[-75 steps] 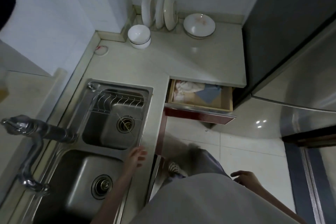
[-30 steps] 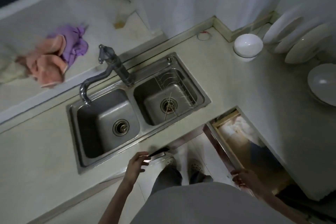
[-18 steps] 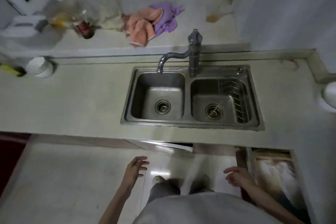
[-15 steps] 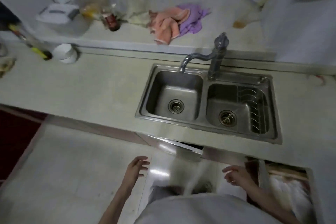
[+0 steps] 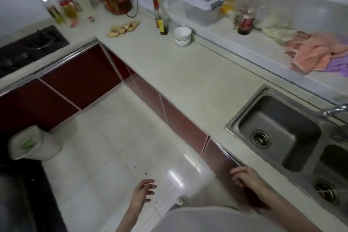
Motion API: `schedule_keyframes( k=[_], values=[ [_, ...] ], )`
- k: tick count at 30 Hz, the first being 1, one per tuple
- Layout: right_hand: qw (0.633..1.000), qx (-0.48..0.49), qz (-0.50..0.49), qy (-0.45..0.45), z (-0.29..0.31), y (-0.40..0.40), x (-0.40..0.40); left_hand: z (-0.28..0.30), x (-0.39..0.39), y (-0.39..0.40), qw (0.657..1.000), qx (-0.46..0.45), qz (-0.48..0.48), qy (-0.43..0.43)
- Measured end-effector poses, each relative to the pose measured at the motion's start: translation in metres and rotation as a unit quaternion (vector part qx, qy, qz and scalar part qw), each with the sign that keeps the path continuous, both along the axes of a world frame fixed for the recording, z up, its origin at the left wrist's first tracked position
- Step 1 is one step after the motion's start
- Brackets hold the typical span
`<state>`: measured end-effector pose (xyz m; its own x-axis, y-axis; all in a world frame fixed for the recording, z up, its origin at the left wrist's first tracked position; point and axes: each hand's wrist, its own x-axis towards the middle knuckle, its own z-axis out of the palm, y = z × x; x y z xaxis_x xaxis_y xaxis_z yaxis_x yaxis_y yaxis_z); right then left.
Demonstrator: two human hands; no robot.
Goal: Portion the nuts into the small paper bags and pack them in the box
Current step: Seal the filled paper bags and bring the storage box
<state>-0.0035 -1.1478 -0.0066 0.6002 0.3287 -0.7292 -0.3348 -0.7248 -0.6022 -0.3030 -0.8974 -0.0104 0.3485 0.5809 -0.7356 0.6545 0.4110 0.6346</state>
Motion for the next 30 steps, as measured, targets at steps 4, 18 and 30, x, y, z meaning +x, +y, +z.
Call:
schedule_keyframes(
  k=[4,18,30],
  values=[
    [0.997,0.016,0.072,-0.026,0.011,0.08,0.01,-0.005,-0.033,0.028,0.998,-0.017,0.058,0.009],
    [0.994,-0.072,0.079,-0.007,-0.021,0.168,0.037,-0.015,0.025,0.175,0.998,0.0,0.062,0.01],
    [0.991,-0.107,-0.005,0.077,-0.023,0.28,0.11,0.01,0.132,0.355,0.999,0.017,0.009,0.043]
  ],
)
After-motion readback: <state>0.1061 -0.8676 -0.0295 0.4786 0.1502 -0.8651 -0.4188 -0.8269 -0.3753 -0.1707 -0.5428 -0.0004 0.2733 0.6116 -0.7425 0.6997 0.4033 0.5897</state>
